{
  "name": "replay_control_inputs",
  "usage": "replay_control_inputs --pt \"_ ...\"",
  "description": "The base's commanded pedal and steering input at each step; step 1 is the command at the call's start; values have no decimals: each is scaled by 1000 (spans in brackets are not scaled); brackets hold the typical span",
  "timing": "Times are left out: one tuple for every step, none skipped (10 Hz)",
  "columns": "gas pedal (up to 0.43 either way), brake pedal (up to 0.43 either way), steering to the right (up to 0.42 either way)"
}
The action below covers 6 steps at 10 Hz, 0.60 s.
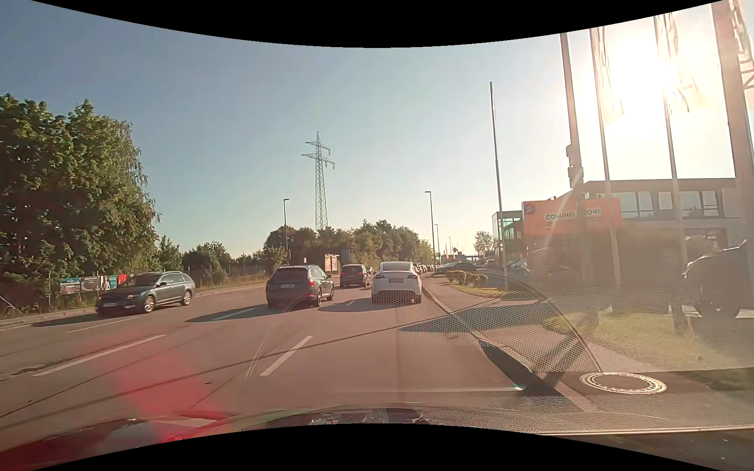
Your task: Follow the waypoints while adhering to traffic rules and regulations
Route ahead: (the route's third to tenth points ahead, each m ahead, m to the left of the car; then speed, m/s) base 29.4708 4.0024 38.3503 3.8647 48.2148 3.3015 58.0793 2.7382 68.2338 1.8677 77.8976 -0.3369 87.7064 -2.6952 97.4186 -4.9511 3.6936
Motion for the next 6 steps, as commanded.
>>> replay_control_inputs --pt "0 0 12" --pt "0 0 12" --pt "0 0 12" --pt "0 0 12" --pt "0 0 12" --pt "0 0 12"
